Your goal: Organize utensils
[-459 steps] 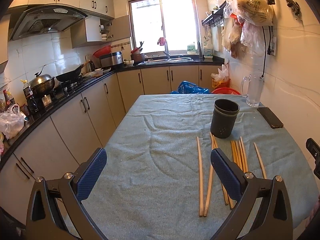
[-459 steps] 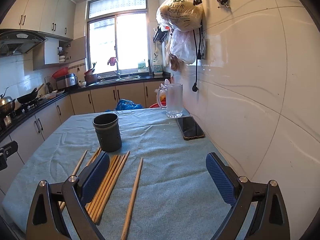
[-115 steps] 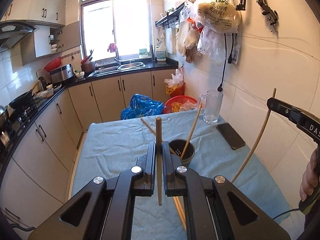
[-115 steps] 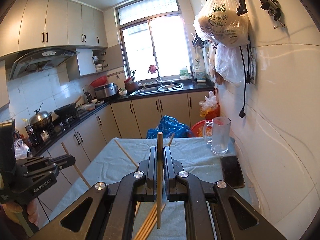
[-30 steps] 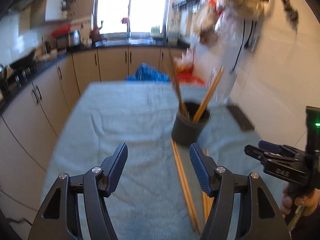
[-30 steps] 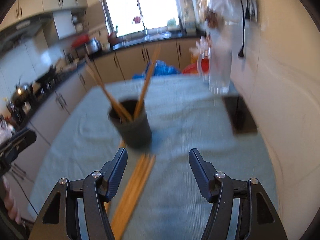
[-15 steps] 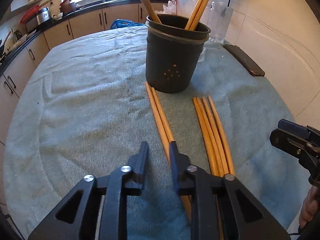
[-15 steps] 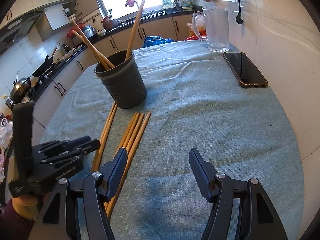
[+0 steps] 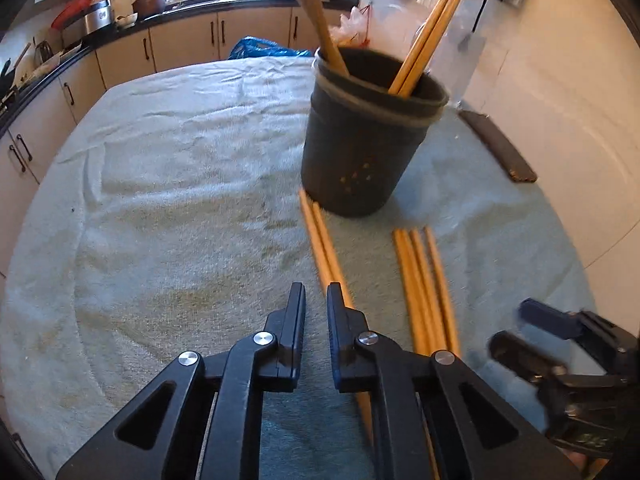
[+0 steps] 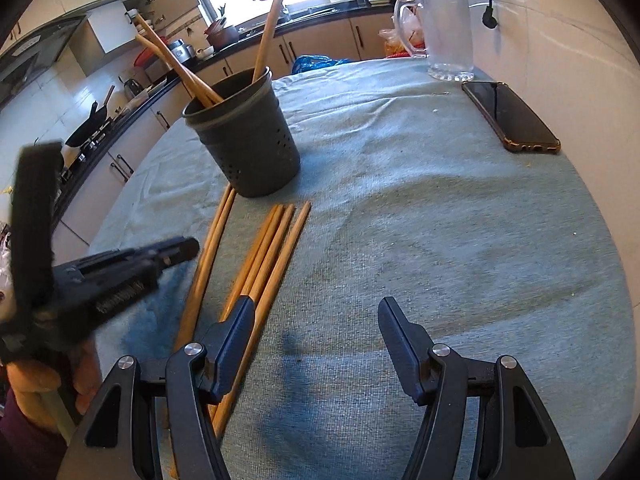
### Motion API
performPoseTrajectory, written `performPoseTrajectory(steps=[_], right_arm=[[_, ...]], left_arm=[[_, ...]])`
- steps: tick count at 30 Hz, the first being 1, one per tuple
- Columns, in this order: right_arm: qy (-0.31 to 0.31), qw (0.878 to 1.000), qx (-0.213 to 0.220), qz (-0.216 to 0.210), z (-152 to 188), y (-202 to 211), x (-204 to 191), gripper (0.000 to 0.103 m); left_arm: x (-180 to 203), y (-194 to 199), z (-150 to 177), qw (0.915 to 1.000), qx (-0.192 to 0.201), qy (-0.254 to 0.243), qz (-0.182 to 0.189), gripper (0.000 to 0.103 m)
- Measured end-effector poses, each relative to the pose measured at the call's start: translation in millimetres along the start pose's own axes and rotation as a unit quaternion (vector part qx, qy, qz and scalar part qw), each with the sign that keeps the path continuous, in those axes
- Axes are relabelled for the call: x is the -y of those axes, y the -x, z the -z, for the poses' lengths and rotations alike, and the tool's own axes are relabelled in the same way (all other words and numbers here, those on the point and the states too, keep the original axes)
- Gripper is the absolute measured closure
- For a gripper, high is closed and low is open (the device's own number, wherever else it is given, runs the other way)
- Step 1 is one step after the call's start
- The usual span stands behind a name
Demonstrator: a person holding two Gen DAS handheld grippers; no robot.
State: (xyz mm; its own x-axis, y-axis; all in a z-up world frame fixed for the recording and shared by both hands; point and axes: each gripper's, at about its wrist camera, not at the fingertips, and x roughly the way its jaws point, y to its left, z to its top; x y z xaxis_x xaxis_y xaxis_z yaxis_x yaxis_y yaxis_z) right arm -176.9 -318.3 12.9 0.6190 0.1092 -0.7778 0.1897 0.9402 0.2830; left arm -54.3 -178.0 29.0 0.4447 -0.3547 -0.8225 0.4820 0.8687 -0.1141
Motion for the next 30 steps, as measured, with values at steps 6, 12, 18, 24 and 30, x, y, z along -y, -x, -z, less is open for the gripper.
performPoseTrajectory(steps=[6,12,18,24,30], right_arm=[[-0.006,1.0,-0.004,0.004,1,-10,1,0.034],[-0.001,1.0,-0.004,0.009,0,-12,-1,0.034],[0.011,1.0,-0.004,0.02,-1,-17,-10,0.034],[0.05,0.997,-0.006,0.053,-5,-26,-24,0.035],[0.063,0.994,-0.007,0.084,-15,-37,-30,0.054]], left_arm=[[14,-11,0,0.9988,-0.006,-0.046,-0.017,0.094],[5,-18,0,0.9981,-0.013,-0.046,-0.04,0.092],[9,-17,-2,0.9971,-0.019,-0.057,-0.047,0.092],[-9,-8,7,0.9985,-0.03,-0.03,-0.034,0.092],[-27,7,27,0.9988,-0.033,-0.011,-0.035,0.092]])
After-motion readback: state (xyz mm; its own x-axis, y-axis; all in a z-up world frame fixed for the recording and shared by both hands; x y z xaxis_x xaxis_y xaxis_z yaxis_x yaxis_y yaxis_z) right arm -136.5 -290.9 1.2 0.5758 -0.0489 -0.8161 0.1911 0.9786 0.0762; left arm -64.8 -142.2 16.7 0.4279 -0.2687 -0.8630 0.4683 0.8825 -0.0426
